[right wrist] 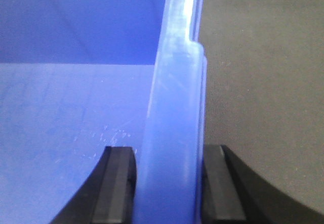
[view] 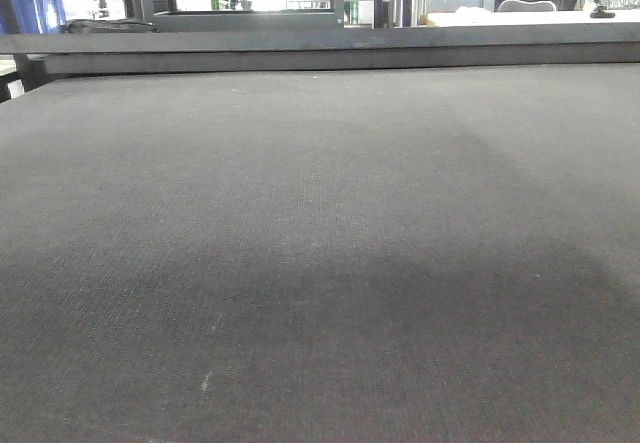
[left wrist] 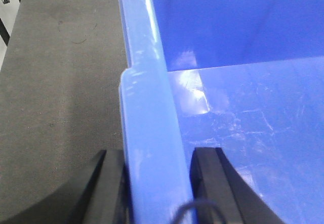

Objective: Move blue bin to conveyor side
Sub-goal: 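Lower the blue bin onto the grey table and open both grippers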

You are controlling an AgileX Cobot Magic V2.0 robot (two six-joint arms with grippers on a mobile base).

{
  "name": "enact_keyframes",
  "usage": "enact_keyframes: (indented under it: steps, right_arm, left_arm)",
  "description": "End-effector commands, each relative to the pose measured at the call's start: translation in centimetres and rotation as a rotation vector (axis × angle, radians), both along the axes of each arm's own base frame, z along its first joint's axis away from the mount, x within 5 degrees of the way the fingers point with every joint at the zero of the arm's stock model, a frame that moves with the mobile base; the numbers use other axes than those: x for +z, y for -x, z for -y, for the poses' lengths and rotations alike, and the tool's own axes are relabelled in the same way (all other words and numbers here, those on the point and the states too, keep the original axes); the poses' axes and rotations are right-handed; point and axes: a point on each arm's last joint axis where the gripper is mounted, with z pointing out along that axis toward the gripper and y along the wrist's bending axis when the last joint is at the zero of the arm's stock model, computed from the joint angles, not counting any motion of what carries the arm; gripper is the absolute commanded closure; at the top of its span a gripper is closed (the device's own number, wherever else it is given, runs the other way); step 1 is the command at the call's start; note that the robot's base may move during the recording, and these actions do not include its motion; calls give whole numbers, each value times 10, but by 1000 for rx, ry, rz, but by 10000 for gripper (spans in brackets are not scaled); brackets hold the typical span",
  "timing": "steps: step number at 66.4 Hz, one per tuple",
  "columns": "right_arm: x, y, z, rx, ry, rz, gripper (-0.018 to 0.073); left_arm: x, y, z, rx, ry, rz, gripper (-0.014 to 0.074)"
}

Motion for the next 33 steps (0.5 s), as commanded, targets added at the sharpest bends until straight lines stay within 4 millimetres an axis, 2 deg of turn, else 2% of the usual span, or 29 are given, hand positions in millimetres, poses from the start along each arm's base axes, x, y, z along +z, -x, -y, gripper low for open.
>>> enact_keyframes:
  steps: [1,33]
  right_arm:
    - [21,4,5,-11,-5,199,638]
    - [21,4,4,-3,-20,199,638]
  left_arm:
    - [14,3,-2,6,-23,126,595]
    - [16,2,-1,2,-13,143,595]
